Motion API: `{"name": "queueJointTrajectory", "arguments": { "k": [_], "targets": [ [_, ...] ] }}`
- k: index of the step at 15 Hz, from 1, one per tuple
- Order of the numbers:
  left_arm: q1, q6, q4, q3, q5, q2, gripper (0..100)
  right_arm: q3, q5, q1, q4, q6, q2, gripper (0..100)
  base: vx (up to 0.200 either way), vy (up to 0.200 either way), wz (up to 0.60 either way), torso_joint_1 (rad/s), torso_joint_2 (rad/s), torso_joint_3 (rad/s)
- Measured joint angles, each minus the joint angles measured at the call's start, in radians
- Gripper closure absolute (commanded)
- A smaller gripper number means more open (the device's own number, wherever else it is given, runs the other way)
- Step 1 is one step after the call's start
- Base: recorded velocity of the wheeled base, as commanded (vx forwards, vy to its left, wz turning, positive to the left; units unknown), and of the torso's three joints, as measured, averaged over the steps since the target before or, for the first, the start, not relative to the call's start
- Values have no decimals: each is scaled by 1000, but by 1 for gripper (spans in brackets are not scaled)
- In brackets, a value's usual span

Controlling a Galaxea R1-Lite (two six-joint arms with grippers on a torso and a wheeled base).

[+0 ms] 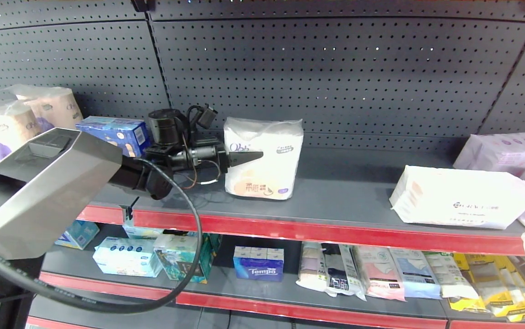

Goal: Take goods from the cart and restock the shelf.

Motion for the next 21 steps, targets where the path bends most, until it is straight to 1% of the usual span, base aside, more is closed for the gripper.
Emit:
{"name": "queueJointTrajectory", "arguments": {
  "k": [4, 7, 11, 14, 15, 17, 18, 20, 21],
  "targets": [
    [3, -2, -114, 89, 2, -21, 100, 0, 0, 1, 0, 0, -1, 100, 0, 0, 0, 0, 0, 0],
    [6, -6, -129, 121, 8, -27, 100, 0, 1, 0, 0, 0, -1, 100, 0, 0, 0, 0, 0, 0],
    [14, -6, -149, 148, 44, -35, 100, 0, 1, 0, 0, 0, -1, 100, 0, 0, 0, 0, 0, 0],
    [27, -6, -203, 194, 37, -40, 100, 0, 1, 0, 0, 0, -1, 100, 0, 0, 0, 0, 0, 0],
    [29, -13, -208, 201, 35, -40, 100, 0, 1, 0, 0, 0, 0, 100, 0, 0, 0, 0, 0, 0],
    [29, -51, -238, 208, 33, -41, 100, 0, 1, -1, 0, 0, 0, 100, 0, 0, 0, 0, 0, 0],
    [27, -93, -289, 212, 30, -41, 100, 0, 1, -1, 0, 0, 1, 100, 0, 0, 0, 0, 0, 0],
    [25, -150, -367, 230, 10, -41, 100, 0, 1, -1, 0, 0, 2, 100, 0, 0, 0, 0, 0, 0],
    [25, -168, -403, 245, -5, -40, 100, 0, 0, -3, 0, 0, 2, 100, 0, 0, 0, 0, 0, 0]
  ]
}}
